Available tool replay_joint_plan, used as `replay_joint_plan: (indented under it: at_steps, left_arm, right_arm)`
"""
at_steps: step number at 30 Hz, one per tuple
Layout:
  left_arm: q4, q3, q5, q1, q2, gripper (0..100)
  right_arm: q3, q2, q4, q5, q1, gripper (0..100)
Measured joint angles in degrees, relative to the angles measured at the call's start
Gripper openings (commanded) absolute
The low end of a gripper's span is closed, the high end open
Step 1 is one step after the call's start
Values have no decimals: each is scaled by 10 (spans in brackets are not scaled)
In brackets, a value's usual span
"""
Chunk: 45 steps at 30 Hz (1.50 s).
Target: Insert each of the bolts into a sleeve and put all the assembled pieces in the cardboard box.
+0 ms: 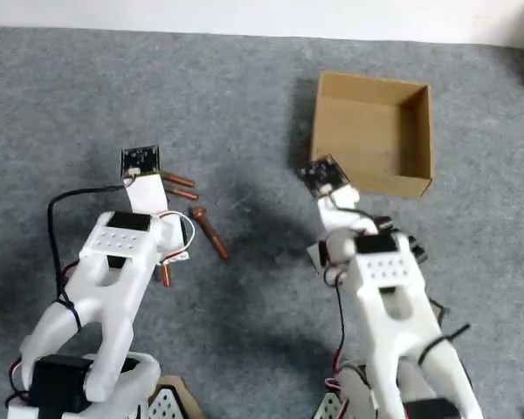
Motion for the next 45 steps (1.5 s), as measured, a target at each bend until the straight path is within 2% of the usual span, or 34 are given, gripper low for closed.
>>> replay_joint_plan:
  at_steps: [7,17,21,28,35,37,41,43,45]
  left_arm:
    - [-115,0,0,7,0,6]
    - [-171,0,-2,135,0,6]
    - [-197,0,-1,149,0,6]
    - [-299,50,-2,148,0,5]
    - [-335,54,2,148,0,5]
    - [-356,54,33,148,-13,5]
    - [-389,54,163,148,-48,5]
    - [-412,54,183,155,-58,5]
    - [-439,55,174,166,-63,5]
  right_arm:
    - [100,-46,-124,-69,-1,6]
    - [149,-46,-217,-91,-25,6]
    - [149,-56,-222,-91,-25,6]
    - [235,-208,-224,-120,-26,6]
    - [333,-392,-224,-121,-26,6]
    - [363,-433,-224,-121,-26,6]
    - [374,-509,-225,-121,-55,6]
    - [374,-546,-225,-121,-74,6]
    - [374,-579,-225,-121,-92,6]
